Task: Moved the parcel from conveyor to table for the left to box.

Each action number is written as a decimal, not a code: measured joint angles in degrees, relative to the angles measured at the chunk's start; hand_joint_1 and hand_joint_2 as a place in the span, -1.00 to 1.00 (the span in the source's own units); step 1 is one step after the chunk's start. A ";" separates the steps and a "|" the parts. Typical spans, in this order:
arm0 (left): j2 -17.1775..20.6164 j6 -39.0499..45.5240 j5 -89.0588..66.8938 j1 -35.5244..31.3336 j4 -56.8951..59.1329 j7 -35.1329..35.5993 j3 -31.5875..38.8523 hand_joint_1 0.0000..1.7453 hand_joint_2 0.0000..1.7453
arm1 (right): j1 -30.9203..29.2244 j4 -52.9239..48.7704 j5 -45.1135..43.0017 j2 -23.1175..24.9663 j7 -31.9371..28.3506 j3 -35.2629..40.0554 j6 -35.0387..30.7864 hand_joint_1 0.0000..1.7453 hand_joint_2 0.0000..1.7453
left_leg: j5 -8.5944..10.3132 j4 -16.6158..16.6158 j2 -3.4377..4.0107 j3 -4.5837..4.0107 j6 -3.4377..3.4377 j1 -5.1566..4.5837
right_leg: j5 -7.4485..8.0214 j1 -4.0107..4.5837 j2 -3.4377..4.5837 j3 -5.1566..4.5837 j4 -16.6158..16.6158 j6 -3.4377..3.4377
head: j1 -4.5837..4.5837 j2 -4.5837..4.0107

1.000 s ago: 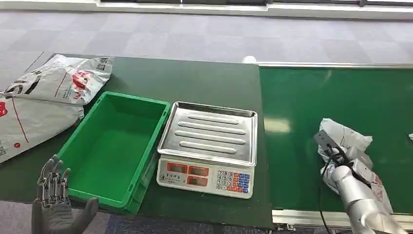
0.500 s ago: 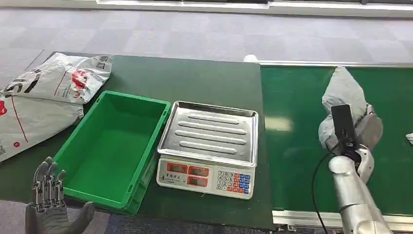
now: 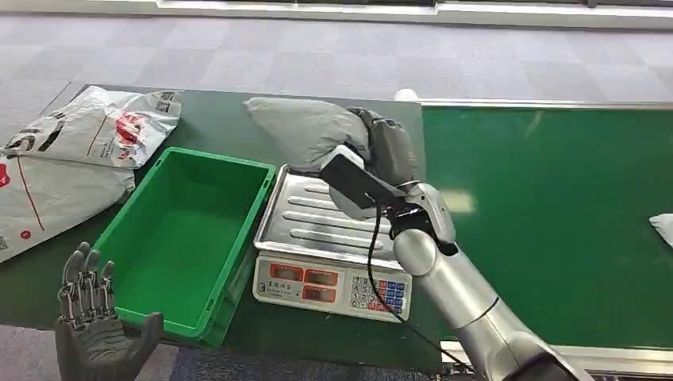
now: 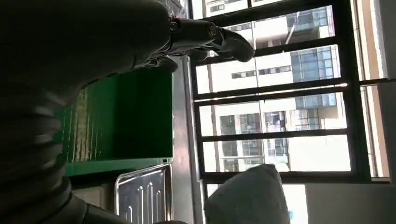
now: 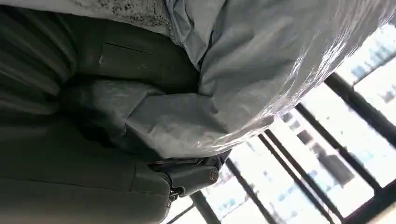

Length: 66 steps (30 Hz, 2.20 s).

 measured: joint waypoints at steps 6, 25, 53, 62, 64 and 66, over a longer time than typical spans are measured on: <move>2.15 0.96 0.72 -0.25 0.57 1.55 -1.16 -1.00 1.00 | -4.83 8.54 1.05 3.90 10.11 5.21 10.84 -1.00 1.00 | 0.00 0.04 0.01 -0.04 0.01 0.02 | 0.03 -0.05 0.02 0.00 -0.01 0.02 | 0.02 0.00; 0.51 -3.67 -6.40 -0.13 -0.98 5.27 -0.77 -1.00 1.00 | -6.97 21.31 4.43 7.77 10.95 5.40 10.87 -1.00 1.00 | 0.01 0.07 0.04 -0.01 0.00 0.00 | 0.07 0.01 0.04 -0.04 -0.01 -0.03 | 0.02 0.00; 4.18 -4.55 -40.92 -21.97 14.46 30.81 -17.21 -1.00 1.00 | 30.06 -24.94 -25.81 -1.28 -26.26 -18.65 -18.04 -1.00 1.00 | 0.00 0.15 -0.16 -0.18 0.04 -0.08 | 0.14 -0.04 -0.15 -0.15 -0.13 0.08 | 0.02 0.00; -0.87 1.83 -60.91 -38.99 36.79 43.96 -29.63 1.00 1.00 | 39.76 -41.69 -31.36 -1.33 -37.21 -24.10 -28.60 -1.00 1.00 | 0.01 0.15 0.05 -0.23 0.18 -0.12 | 0.26 -0.20 0.04 -0.27 -0.13 0.18 | 0.02 0.00; -2.22 4.91 -65.67 -42.34 42.30 46.09 -31.62 1.00 1.00 | 39.76 -43.46 -32.06 -1.33 -37.23 -24.51 -28.69 -1.00 1.00 | 0.04 0.15 0.06 -0.21 0.21 -0.13 | 0.31 -0.21 0.06 -0.25 -0.13 0.20 | 0.02 0.00; -3.21 6.80 -66.53 -44.40 46.28 46.34 -32.59 1.00 1.00 | 39.77 -44.52 -32.11 -1.33 -37.28 -24.69 -28.69 -1.00 1.00 | 0.04 0.15 0.07 -0.20 0.21 -0.13 | 0.32 -0.21 0.08 -0.25 -0.13 0.21 | 0.02 0.00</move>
